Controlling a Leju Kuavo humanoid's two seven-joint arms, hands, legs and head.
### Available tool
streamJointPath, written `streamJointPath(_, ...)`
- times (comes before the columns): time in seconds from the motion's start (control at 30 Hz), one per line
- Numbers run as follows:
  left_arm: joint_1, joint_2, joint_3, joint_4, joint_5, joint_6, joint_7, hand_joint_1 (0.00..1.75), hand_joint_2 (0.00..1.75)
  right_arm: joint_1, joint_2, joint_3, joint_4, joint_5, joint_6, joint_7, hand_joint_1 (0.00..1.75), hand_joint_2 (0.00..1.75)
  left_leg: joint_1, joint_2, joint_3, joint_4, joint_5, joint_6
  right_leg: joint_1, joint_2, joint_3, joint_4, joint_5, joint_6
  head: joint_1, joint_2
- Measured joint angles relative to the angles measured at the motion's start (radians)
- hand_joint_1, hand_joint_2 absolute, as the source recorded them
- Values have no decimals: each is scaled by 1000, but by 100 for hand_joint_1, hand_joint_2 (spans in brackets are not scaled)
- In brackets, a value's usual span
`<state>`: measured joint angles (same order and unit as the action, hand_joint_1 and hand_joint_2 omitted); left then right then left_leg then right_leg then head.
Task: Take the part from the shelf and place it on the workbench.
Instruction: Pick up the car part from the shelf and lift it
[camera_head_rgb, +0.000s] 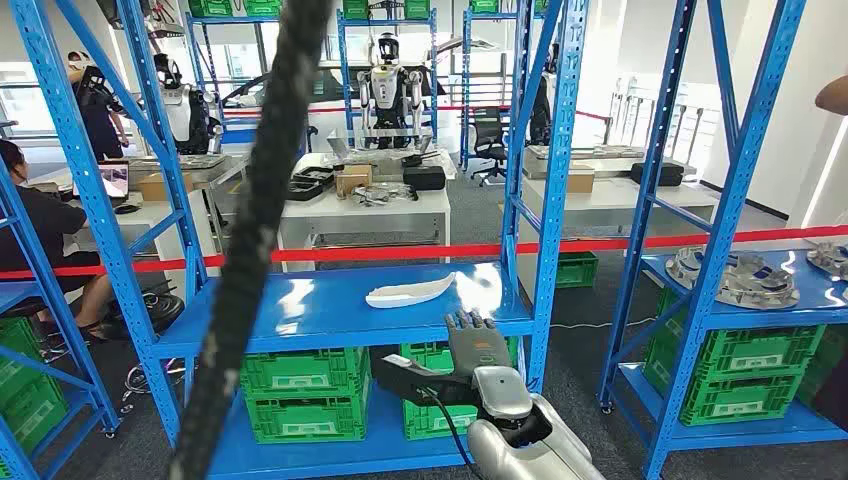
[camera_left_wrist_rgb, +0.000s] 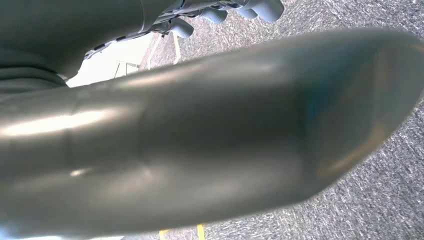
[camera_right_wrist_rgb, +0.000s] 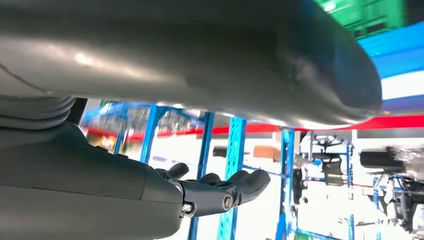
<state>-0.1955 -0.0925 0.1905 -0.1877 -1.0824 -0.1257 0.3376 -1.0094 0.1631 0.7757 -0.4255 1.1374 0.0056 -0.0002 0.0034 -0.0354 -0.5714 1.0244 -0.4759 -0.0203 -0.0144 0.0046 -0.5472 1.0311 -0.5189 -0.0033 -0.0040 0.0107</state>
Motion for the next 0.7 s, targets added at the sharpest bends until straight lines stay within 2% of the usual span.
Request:
streamJointPath(0.37,0,0,17,4,-5,0,-22,0,0,65,28,65,38,47,15,-37,0,0,-1,0,-2,3,0,1,-2,0,0,-2,1,2,0,0)
streamJointPath(0.53,2,0,18,5,-5,1,-26,0,0,73,35,83,44,47,16,-43,0,0,-1,0,-8,10,-3,5,-3,0,-2,-2,3,6,0,0)
streamJointPath(0.6,2,0,18,5,-5,1,-27,0,0,74,37,87,45,47,16,-43,0,0,-2,0,-11,8,-6,13,-3,0,-1,-1,8,12,0,0)
streamJointPath(0.7,4,-2,19,5,-5,3,-31,0,0,77,41,92,45,47,18,-44,0,0,2,1,0,-12,-6,34,-3,0,-6,20,23,24,0,0)
